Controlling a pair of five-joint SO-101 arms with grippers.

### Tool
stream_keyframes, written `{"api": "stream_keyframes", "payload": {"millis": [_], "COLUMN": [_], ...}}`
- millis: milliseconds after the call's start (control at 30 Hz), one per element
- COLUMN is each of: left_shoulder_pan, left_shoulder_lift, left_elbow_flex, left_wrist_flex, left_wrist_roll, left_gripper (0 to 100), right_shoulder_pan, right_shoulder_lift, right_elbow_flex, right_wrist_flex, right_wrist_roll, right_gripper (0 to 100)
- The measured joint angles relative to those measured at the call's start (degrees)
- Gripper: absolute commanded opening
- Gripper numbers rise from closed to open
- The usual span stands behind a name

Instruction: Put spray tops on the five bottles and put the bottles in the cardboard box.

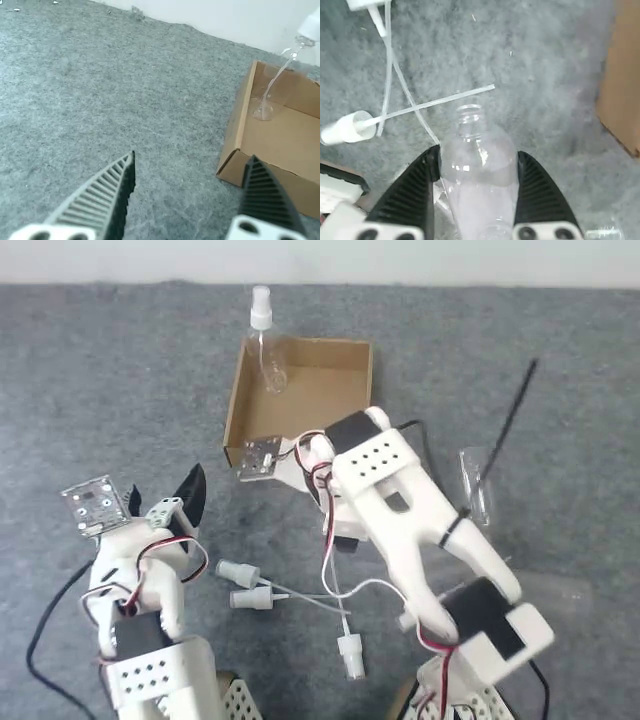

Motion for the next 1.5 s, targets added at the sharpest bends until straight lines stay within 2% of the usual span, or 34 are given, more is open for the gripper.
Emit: {"api": "stream_keyframes", "payload": {"millis": [433, 867, 1167, 1500], "left_shoulder_pan": [0.0, 0.0, 0.0, 0.0], "left_shoulder_lift": [0.0, 0.0, 0.0, 0.0], "left_elbow_flex": [0.0, 0.0, 0.0, 0.0], "left_wrist_flex": [0.0, 0.0, 0.0, 0.0], "left_wrist_roll": [0.0, 0.0, 0.0, 0.0], "left_gripper": [32, 32, 32, 32], "right_shoulder_pan": [-4.0, -9.5, -11.5, -9.7], "right_shoulder_lift": [-17.1, -28.2, -38.2, -56.4], "right_elbow_flex": [0.0, 0.4, 14.4, 34.3], "right_wrist_flex": [0.6, -1.0, -7.6, -21.5], "right_wrist_roll": [-14.9, -26.5, -29.4, -29.6], "right_gripper": [3.0, 0.8, 0.7, 0.7]}}
